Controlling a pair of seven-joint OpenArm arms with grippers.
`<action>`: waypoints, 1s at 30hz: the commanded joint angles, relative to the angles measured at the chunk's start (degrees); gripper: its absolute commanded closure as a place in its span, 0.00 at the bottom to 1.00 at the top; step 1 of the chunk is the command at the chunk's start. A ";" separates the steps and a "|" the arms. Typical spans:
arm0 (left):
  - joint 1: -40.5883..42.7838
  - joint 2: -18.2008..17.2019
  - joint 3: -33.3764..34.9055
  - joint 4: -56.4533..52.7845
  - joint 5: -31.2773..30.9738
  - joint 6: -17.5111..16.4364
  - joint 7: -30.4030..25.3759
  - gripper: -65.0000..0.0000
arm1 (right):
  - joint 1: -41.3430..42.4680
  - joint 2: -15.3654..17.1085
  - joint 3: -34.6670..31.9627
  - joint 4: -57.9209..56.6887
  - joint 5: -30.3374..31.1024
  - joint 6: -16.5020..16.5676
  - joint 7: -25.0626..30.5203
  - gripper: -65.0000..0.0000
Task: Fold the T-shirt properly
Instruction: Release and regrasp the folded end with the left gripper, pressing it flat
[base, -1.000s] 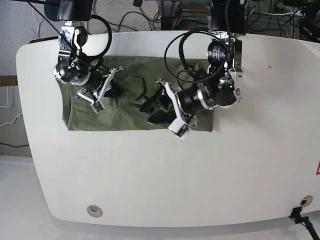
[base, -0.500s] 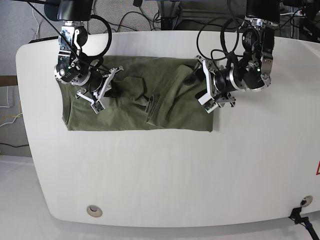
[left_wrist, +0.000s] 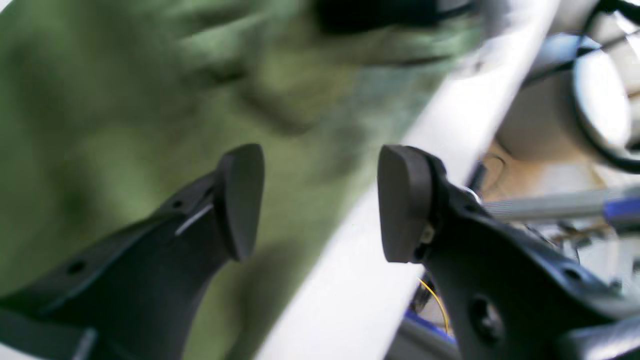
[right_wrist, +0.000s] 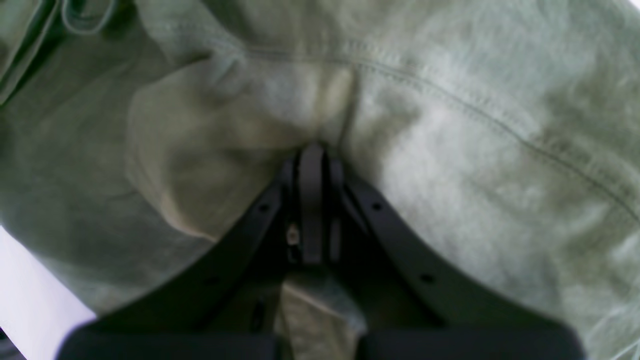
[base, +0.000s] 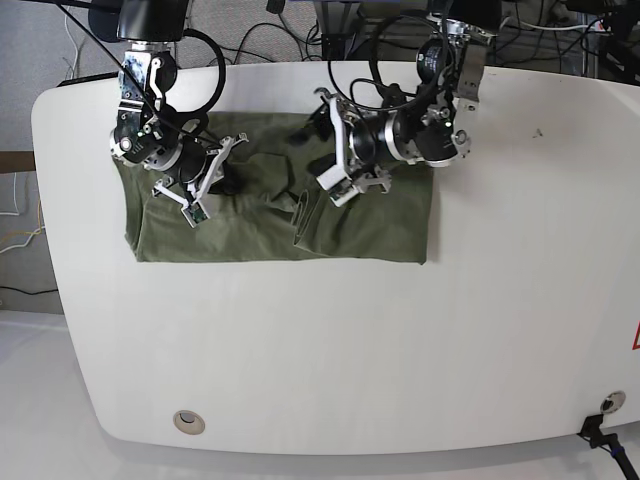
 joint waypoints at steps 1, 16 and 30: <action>-0.81 -0.06 -0.04 3.11 -0.82 -0.23 -1.43 0.47 | -0.15 -0.09 -0.24 0.17 -1.63 -0.25 -2.03 1.00; 0.25 -7.63 -3.47 7.95 29.51 -0.23 -9.61 1.00 | -0.24 -0.27 -0.06 0.17 -1.36 -0.25 -2.03 1.00; 4.65 -7.45 -16.92 5.13 31.18 -0.23 -15.32 1.00 | -0.32 -0.27 -0.24 0.17 -1.36 -0.25 -2.03 1.00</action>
